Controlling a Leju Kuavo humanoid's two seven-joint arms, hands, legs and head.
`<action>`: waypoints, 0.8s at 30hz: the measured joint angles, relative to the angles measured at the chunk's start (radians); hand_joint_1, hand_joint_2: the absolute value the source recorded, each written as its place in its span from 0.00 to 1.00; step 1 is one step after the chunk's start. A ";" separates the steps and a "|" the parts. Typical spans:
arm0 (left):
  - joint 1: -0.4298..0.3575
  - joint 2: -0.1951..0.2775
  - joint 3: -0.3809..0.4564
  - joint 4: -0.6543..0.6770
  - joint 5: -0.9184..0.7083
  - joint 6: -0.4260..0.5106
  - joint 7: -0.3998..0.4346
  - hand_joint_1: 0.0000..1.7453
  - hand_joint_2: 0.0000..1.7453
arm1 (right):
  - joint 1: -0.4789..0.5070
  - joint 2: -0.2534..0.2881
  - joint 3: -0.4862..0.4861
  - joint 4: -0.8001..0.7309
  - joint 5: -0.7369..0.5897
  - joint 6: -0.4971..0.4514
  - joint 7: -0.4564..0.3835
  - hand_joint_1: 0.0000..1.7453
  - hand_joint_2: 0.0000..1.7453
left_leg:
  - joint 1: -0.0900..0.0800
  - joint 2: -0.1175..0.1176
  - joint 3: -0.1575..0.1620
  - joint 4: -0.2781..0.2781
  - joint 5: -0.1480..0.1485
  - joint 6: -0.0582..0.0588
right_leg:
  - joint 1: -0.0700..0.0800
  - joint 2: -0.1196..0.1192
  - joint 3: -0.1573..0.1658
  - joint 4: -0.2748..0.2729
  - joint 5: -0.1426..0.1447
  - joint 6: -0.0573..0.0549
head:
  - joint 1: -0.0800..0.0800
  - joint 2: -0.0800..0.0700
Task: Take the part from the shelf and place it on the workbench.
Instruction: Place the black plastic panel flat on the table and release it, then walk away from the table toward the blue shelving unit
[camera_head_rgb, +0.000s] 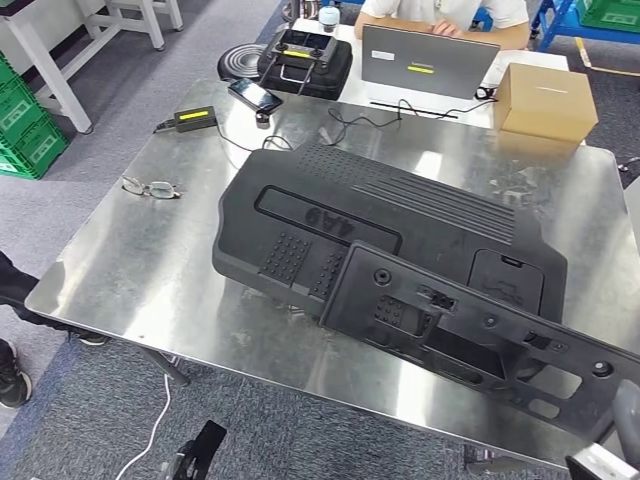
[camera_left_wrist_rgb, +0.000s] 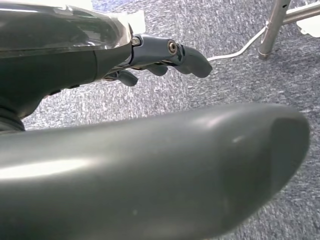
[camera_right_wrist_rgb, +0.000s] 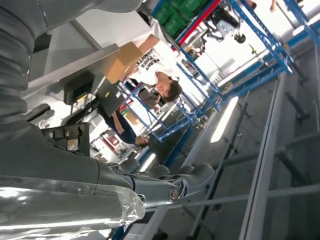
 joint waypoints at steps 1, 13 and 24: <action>0.000 0.000 0.000 0.000 -0.001 0.001 0.002 0.00 0.00 | 0.002 0.015 -0.012 0.000 -0.013 0.000 -0.015 0.00 1.00 | -0.001 0.000 0.000 0.000 0.001 0.002 | -0.001 0.000 0.000 -0.001 0.002 0.002 | 0.000 0.000; -0.003 -0.007 0.003 0.000 -0.001 0.006 0.005 0.00 0.00 | 0.012 0.074 -0.079 0.001 -0.058 -0.002 -0.061 0.00 1.00 | 0.031 0.011 0.004 -0.010 0.017 0.001 | -0.038 -0.001 0.001 0.081 -0.032 0.064 | 0.002 0.000; -0.002 -0.008 0.015 0.000 -0.001 0.011 0.005 0.00 0.00 | 0.014 0.110 -0.108 0.001 -0.082 -0.003 -0.089 0.00 1.00 | 0.033 0.010 -0.100 0.266 -0.152 -0.041 | -0.021 -0.007 -0.004 -0.004 0.010 -0.011 | 0.000 0.000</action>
